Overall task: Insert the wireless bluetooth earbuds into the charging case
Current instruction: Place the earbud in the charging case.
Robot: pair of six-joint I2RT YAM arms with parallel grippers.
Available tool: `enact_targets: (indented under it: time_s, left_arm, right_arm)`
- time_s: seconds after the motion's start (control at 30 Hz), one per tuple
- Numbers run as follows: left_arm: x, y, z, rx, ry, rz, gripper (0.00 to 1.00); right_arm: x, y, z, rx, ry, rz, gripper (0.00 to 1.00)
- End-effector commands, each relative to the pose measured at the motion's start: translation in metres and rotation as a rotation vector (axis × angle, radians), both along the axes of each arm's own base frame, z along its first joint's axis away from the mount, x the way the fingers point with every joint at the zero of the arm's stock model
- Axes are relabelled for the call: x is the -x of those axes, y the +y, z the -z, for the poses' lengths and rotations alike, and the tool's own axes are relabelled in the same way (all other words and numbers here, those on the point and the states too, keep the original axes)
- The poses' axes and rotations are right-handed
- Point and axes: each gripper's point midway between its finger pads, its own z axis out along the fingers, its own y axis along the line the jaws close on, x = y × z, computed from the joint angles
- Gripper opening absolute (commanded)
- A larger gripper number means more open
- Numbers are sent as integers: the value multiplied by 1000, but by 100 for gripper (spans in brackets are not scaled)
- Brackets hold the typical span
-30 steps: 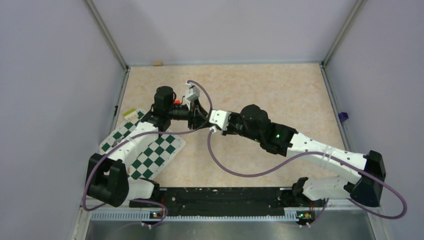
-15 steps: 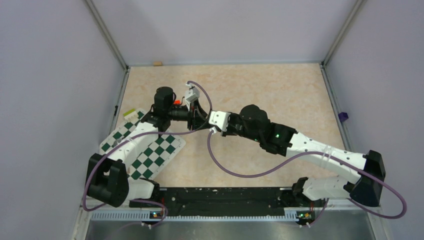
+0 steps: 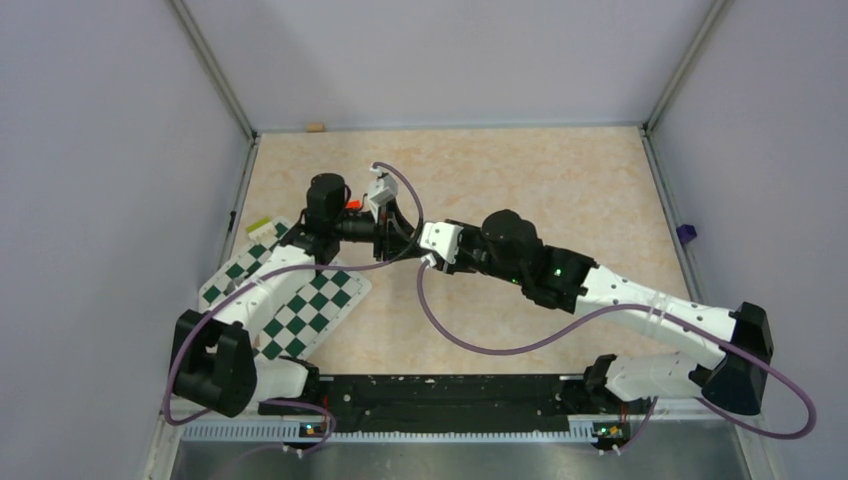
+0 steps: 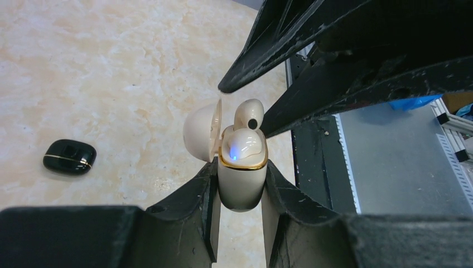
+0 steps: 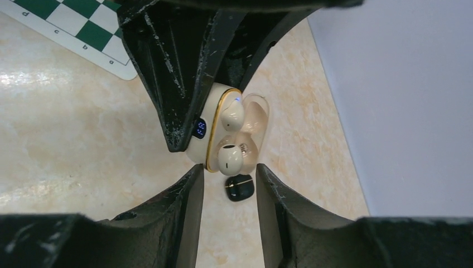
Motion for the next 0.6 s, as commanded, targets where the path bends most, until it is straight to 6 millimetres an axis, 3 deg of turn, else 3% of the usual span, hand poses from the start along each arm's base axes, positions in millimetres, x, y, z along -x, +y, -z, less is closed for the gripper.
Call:
enact_targets:
  time_s: [0.0,0.3,0.57]
  left_arm:
    - [7,-1,-30,57,-135,46,0]
    - [9,-1,-28,61,-164,66,0]
    - [26,1,-20,85,-186,165,0]
  right_arm:
    - [12,7,-12,-35,37,-35,41]
    - [15,3,-31,-96,41,-24,54]
    - [7,-31,-90,-261,-16,60,63]
